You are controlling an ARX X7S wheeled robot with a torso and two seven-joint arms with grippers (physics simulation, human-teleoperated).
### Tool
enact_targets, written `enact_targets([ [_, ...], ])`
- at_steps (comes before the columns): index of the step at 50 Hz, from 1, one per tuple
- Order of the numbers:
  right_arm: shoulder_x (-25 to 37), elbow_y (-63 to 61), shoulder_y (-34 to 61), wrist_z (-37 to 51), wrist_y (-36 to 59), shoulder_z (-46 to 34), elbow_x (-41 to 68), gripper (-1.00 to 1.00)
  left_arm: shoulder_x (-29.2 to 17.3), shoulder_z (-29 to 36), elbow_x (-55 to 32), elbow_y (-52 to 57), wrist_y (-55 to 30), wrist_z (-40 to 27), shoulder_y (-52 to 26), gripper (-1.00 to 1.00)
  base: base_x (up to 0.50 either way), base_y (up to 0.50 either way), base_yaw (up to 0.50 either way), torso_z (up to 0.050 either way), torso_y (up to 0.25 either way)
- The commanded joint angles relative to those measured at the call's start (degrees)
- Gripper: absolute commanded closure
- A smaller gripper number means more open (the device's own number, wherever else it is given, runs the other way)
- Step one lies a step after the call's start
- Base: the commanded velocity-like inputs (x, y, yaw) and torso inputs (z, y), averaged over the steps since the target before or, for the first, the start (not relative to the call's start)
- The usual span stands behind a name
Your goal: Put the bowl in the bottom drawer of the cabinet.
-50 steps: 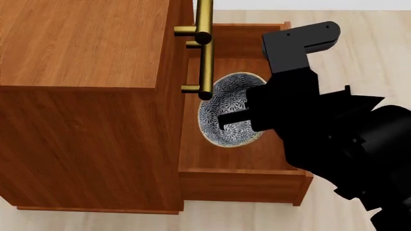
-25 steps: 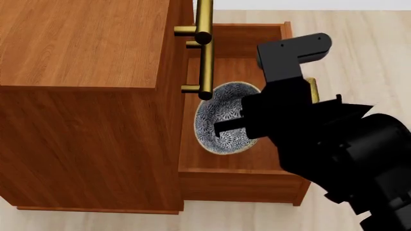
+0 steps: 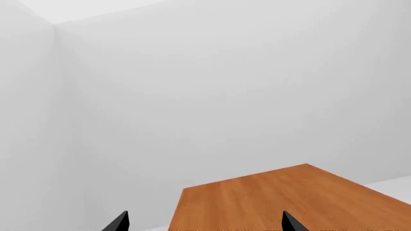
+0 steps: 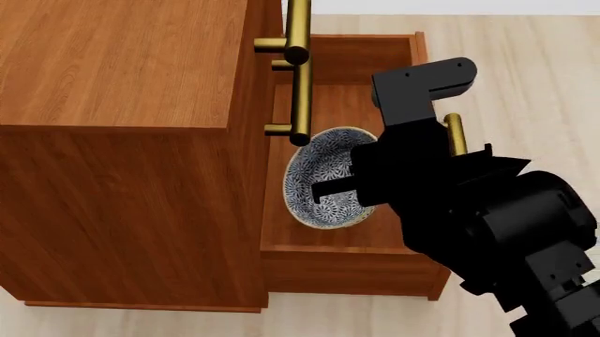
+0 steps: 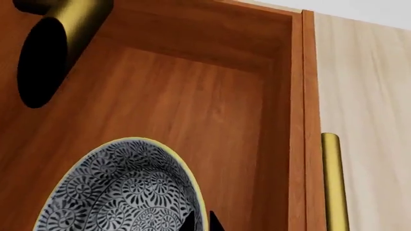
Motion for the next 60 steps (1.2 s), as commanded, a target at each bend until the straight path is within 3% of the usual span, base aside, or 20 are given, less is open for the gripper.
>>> enact_targets([
  [1,-1.32,3.02,-0.42,-2.13,-1.57,-0.83,-1.56,1.00,-0.01,0.14,0.30,-0.29,0.35,0.08,0.34,-1.00,0.00,0.00,0.00,0.000,0.000],
  [24,-2.02,5.22,-0.42,-3.74,-2.20,-1.65,-2.36,1.00,-0.26,0.32,0.35,-0.21,0.58,-0.10,0.56,-1.00,0.00,0.00,0.00,0.000,0.000],
  [25,-1.98,5.17,-0.45,-3.76,-2.09,-1.57,-2.21,-1.00,-0.26,0.32,0.32,-0.20,0.58,-0.13,0.55,-1.00,0.00,0.00,0.00,0.000,0.000],
  [60,1.91,-1.11,0.23,0.65,2.03,-0.07,0.37,-1.00,-0.22,1.01,-0.14,0.06,0.40,-0.69,-0.46,-1.00,0.00,0.00,0.00,0.000,-0.003],
])
